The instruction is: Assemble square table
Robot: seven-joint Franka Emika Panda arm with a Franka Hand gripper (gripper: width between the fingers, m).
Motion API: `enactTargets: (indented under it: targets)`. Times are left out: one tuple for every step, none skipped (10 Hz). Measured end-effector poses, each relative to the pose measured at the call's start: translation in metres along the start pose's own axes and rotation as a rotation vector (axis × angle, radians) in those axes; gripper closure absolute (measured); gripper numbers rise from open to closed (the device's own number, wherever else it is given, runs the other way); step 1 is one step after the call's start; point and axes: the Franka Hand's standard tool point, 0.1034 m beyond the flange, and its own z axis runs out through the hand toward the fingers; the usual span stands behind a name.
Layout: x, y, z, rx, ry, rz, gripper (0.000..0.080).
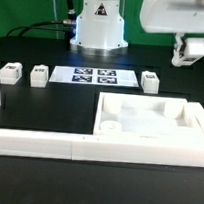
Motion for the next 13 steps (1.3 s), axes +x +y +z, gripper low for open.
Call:
enactTargets:
  targets:
    - [0.009,0.009,-0.016,-0.031,0.061,-0.061,0.0508]
    - [0.017,0.005,-0.013,-0.018,0.143,-0.031,0.0508]
    - [0.015,0.004,-0.009,-0.019,0.21,-0.041,0.0508]
    - [0.018,0.003,-0.011,-0.017,0.276,-0.042,0.0508]
    - [0.022,0.002,-0.012,-0.012,0.369,-0.045,0.0508]
    - [0.025,0.003,-0.01,-0.007,0.452,-0.051,0.0508]
    - [0.037,0.016,-0.017,-0.015,0.491,-0.086,0.0508]
    - [0.061,0.038,-0.037,-0.018,0.592,-0.088,0.0508]
    - [0.08,0.059,-0.055,-0.051,0.753,-0.11,0.0508]
    - [0.078,0.058,-0.051,-0.055,0.824,-0.108,0.0508]
    - [0.074,0.057,-0.046,-0.061,0.843,-0.118,0.0508]
    - [0.075,0.058,-0.046,-0.061,0.835,-0.118,0.0508]
    - [0.075,0.058,-0.046,-0.061,0.835,-0.118,0.0508]
